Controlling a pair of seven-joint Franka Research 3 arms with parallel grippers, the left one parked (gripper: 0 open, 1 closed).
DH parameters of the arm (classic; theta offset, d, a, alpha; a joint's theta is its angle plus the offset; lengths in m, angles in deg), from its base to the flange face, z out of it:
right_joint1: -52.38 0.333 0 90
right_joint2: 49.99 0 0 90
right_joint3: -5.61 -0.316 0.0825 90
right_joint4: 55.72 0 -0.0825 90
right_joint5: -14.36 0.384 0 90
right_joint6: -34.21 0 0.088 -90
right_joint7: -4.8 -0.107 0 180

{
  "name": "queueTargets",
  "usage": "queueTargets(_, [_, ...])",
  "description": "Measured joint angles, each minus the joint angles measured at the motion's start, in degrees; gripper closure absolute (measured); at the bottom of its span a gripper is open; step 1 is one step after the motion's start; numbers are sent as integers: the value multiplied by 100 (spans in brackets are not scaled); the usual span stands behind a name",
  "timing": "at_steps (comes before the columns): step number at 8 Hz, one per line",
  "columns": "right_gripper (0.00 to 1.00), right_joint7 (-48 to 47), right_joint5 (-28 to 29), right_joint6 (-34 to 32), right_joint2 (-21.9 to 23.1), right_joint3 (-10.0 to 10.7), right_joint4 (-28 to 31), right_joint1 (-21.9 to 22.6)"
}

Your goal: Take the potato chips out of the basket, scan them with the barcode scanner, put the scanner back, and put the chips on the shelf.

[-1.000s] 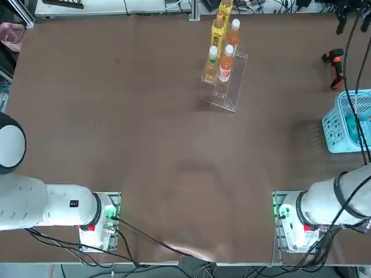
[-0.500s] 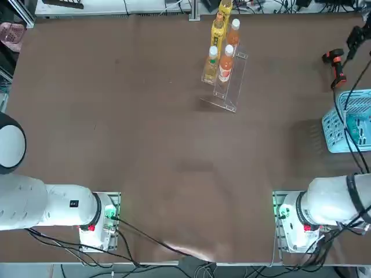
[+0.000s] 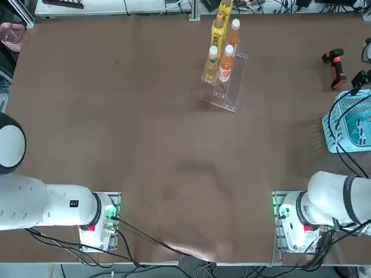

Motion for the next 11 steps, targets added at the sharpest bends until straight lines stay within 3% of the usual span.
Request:
queueTargets(2, [0,388,0,416,-352,314,120,-65])
queueTargets(3, [0,401,0,487,-541,364,120,-75])
queueTargets(8, [0,508,0,1334,-1447,408,121,-346])
queueTargets(11, [0,707,0,1417,-1569,413,119,-570])
